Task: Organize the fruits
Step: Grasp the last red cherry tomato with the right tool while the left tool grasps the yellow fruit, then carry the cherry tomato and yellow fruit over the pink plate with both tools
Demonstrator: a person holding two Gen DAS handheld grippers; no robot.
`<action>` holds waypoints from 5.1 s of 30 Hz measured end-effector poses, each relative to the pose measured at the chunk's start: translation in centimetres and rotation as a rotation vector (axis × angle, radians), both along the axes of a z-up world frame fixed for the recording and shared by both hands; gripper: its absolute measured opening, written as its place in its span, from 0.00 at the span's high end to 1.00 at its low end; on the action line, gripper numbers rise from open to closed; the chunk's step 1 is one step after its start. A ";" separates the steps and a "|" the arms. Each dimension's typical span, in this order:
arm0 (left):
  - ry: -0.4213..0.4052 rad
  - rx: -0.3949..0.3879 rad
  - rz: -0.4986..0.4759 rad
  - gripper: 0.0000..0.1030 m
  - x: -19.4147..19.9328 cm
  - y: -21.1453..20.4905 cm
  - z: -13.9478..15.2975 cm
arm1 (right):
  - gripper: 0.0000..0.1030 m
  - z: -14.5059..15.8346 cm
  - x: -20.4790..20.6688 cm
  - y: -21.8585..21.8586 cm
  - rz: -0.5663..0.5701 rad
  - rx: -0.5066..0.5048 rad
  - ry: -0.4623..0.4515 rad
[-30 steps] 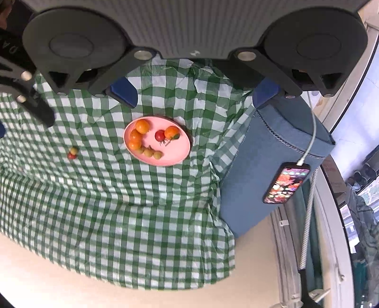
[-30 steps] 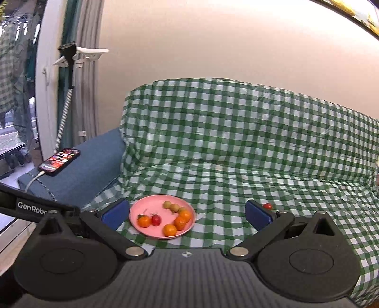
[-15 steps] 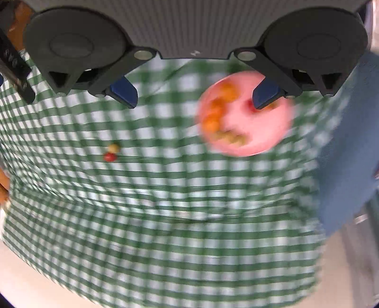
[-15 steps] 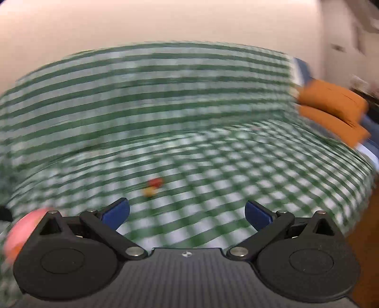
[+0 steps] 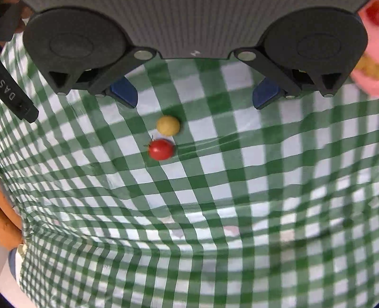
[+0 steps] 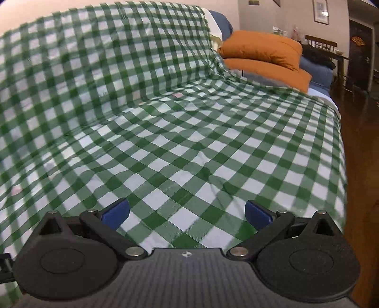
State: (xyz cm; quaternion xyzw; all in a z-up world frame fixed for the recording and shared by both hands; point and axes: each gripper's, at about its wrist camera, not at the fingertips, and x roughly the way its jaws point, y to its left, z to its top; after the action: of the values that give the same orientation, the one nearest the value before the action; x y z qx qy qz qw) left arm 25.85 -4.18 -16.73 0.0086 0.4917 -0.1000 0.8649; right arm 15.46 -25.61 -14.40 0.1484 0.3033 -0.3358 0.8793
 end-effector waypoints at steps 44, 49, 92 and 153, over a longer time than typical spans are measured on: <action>-0.025 -0.037 0.156 0.00 5.7 9.4 -1.1 | 0.01 -7.0 11.7 10.1 0.696 -0.111 0.056; -0.029 0.000 0.126 0.00 5.2 8.8 -1.0 | 0.01 -7.4 12.1 10.4 0.633 -0.123 0.068; -0.009 -0.024 0.074 0.73 6.6 3.1 -3.3 | 0.70 -7.4 14.0 6.6 0.611 -0.092 0.062; -0.055 -0.072 0.394 0.72 -15.5 29.7 4.6 | 0.42 -3.0 -2.4 24.7 1.117 -0.076 0.089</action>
State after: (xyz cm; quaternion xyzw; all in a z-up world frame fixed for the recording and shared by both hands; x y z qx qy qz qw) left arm 10.31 25.55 -12.16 -0.1161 0.4564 0.0537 0.8805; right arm 13.04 -0.88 -17.41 -0.0807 0.3603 0.1643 0.9147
